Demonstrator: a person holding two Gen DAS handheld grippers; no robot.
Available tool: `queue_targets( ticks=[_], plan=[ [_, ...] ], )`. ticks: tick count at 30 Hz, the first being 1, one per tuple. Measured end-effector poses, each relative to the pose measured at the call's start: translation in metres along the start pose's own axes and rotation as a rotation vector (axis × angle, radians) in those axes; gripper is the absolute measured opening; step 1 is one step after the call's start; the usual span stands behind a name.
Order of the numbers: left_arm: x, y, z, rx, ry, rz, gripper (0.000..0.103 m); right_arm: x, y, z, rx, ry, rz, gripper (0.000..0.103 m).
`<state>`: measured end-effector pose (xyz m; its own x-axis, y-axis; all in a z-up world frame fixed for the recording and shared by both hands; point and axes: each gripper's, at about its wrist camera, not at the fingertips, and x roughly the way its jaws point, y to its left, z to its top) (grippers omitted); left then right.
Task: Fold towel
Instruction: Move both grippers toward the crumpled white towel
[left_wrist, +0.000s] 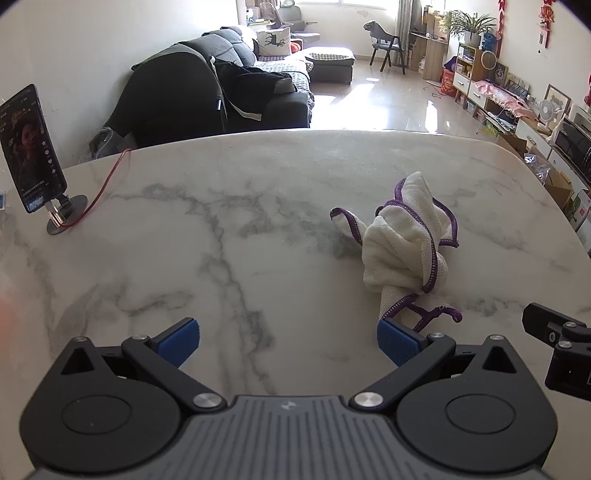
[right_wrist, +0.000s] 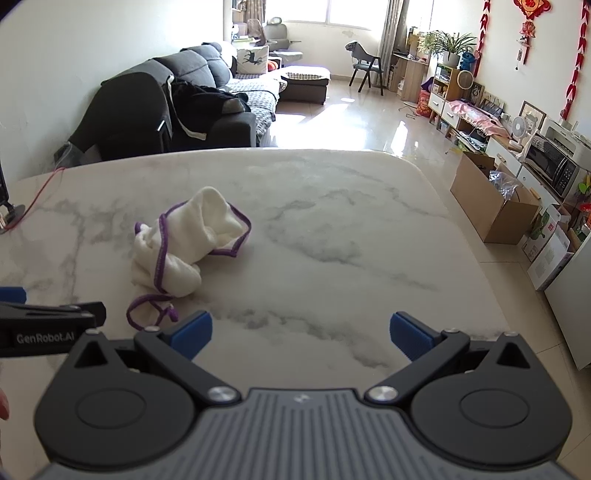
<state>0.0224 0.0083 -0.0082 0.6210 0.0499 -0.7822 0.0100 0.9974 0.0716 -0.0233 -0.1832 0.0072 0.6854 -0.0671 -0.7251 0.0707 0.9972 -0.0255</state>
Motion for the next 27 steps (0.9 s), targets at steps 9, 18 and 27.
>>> queue_targets(
  ticks=[9,18,27],
  plan=[
    [0.011,0.003,0.002,-0.011,0.017,-0.005,0.102,0.010,-0.001,0.003,-0.002,0.014,0.001,0.103],
    [0.014,0.001,0.001,-0.021,0.023,-0.008,0.102,0.022,0.001,0.005,-0.002,0.028,0.004,0.103],
    [0.018,-0.002,0.001,-0.018,-0.002,-0.034,0.102,0.028,-0.002,0.005,0.005,0.034,0.003,0.103]
  ],
)
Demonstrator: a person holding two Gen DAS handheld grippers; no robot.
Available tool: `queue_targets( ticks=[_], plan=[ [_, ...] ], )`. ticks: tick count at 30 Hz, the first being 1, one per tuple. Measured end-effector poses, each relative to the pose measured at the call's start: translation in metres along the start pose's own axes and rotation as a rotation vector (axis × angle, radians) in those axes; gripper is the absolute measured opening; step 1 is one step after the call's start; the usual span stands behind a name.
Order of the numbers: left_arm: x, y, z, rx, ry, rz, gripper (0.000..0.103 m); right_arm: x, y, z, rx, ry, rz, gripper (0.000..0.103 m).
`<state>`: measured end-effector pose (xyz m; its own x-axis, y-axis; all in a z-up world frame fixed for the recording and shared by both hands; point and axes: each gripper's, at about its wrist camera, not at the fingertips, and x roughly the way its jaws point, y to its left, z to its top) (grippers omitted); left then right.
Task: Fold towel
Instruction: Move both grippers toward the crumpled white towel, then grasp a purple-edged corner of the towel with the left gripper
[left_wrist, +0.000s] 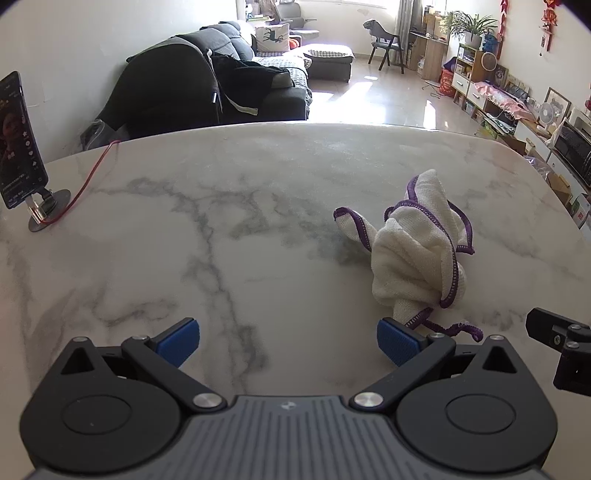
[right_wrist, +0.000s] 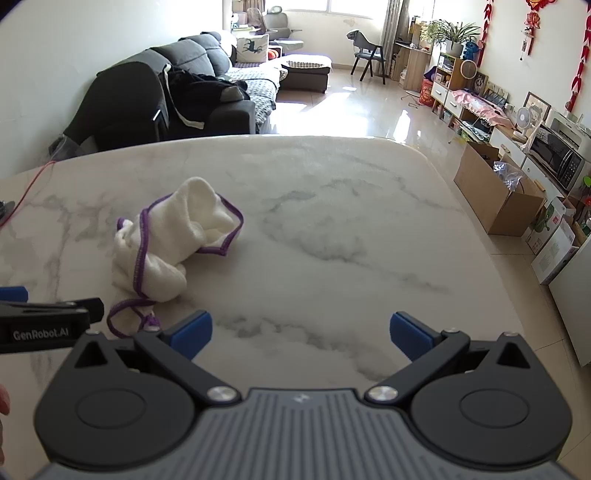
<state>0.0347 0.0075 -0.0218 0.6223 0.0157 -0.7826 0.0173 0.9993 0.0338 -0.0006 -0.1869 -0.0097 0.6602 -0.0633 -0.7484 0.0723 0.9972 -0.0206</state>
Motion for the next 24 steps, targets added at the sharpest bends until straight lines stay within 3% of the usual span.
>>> queue_targets(
  ticks=[17,24],
  plan=[
    [0.008,-0.005,0.003,0.014,-0.056,-0.061,0.102,0.005,-0.007,0.000,0.022,0.001,-0.004,0.103],
    [0.014,0.015,0.012,-0.111,-0.021,-0.172,0.102,0.003,-0.008,0.003,0.043,-0.031,0.057,0.103]
  ],
)
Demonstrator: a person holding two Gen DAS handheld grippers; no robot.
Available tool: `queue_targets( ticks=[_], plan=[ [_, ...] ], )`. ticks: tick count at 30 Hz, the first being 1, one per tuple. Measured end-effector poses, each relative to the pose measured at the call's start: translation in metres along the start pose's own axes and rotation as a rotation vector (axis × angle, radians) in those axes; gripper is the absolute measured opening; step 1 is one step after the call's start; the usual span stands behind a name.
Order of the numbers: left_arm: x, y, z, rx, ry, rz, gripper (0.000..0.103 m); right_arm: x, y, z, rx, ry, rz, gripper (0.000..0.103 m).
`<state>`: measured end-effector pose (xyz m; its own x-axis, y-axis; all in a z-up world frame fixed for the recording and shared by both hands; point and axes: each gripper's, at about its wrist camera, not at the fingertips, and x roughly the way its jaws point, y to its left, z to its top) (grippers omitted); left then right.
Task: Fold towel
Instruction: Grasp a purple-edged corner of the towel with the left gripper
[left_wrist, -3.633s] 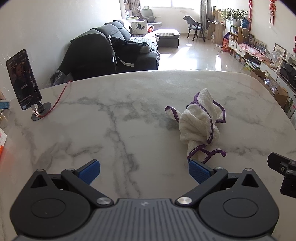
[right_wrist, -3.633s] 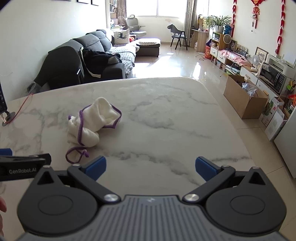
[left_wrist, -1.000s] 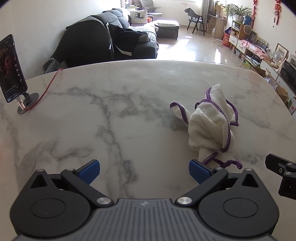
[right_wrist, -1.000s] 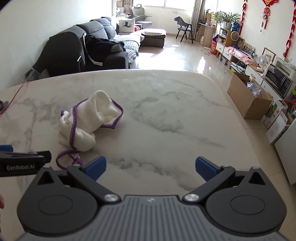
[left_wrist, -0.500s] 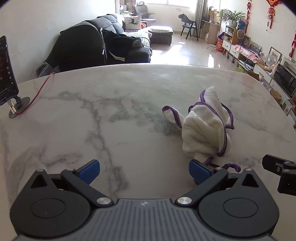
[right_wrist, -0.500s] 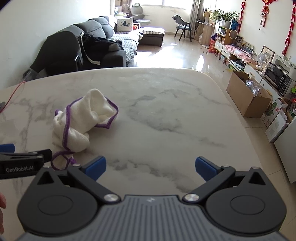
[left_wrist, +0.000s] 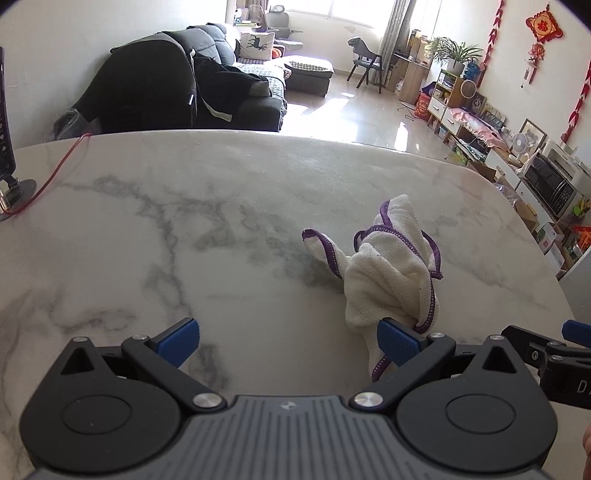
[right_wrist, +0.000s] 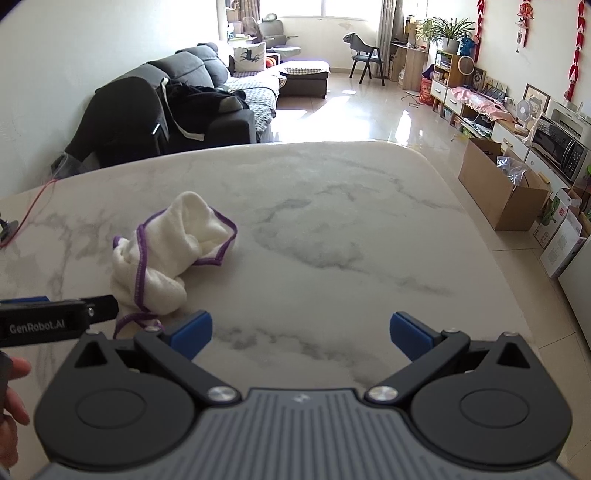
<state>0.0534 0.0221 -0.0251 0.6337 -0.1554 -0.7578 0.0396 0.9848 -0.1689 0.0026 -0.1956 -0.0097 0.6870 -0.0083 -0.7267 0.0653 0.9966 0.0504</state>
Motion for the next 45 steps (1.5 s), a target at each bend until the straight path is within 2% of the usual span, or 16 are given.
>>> queue_targets(
  ticks=[5,11,14,21,23,25,31,34,45],
  plan=[
    [0.003,0.007,0.011,-0.054,-0.015,-0.049,0.102,-0.001,0.003,0.002,-0.011,-0.004,0.036,0.097],
    [0.006,0.010,0.022,-0.121,-0.029,-0.116,0.101,-0.002,0.003,0.001,-0.002,0.001,0.035,0.096],
    [0.012,0.012,0.031,-0.167,-0.028,-0.125,0.096,-0.003,0.002,0.001,-0.002,-0.001,0.033,0.096],
    [0.022,0.014,0.037,-0.240,-0.010,-0.150,0.095,-0.004,0.004,0.001,-0.015,0.003,0.051,0.095],
    [0.020,0.013,0.037,-0.243,-0.016,-0.157,0.092,-0.004,0.005,0.001,-0.019,0.005,0.057,0.091],
    [0.018,0.012,0.037,-0.245,-0.019,-0.166,0.079,-0.005,0.005,0.001,-0.023,0.006,0.062,0.087],
    [0.014,0.009,0.039,-0.236,-0.014,-0.195,0.079,0.000,0.022,-0.006,-0.055,0.037,0.155,0.076],
    [0.014,0.010,0.039,-0.226,-0.013,-0.206,0.075,0.002,0.024,-0.004,-0.060,0.031,0.159,0.071],
    [0.010,-0.024,0.047,-0.102,-0.019,-0.230,0.073,0.012,0.017,0.005,-0.023,0.029,0.170,0.071]
  ],
)
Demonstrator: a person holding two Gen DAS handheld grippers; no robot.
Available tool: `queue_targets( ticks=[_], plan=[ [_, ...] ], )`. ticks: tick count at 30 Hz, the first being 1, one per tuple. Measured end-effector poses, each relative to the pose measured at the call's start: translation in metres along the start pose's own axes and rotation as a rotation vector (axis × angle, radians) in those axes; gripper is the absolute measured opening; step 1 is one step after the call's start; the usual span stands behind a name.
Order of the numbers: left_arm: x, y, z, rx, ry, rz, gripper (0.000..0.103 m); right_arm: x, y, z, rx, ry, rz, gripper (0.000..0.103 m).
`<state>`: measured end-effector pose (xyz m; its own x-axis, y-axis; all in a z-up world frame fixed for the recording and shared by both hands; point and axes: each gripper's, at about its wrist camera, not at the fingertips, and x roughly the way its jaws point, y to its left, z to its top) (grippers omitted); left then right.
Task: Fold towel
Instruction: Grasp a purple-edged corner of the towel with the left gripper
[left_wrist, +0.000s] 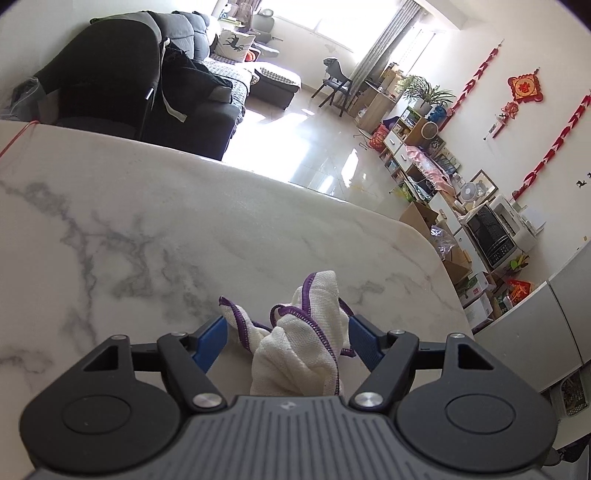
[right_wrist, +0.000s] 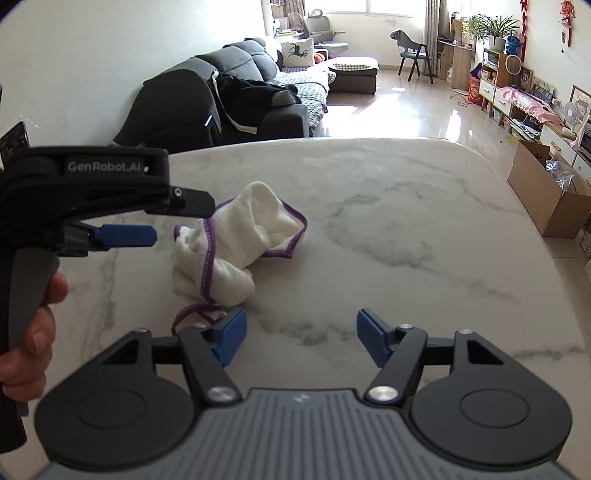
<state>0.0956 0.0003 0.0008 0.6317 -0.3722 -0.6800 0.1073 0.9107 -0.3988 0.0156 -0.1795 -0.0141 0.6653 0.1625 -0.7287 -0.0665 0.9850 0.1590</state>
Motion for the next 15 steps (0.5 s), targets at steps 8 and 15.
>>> queue_targets(
  ticks=[8,15],
  plan=[
    [0.021,-0.003,-0.011,0.031,0.061,0.039,0.057,0.008,-0.009,0.007,0.039,0.003,0.026,0.060],
    [0.018,0.017,-0.020,0.012,0.065,0.026,0.042,0.015,-0.016,0.013,0.072,0.005,0.048,0.058]
  ],
)
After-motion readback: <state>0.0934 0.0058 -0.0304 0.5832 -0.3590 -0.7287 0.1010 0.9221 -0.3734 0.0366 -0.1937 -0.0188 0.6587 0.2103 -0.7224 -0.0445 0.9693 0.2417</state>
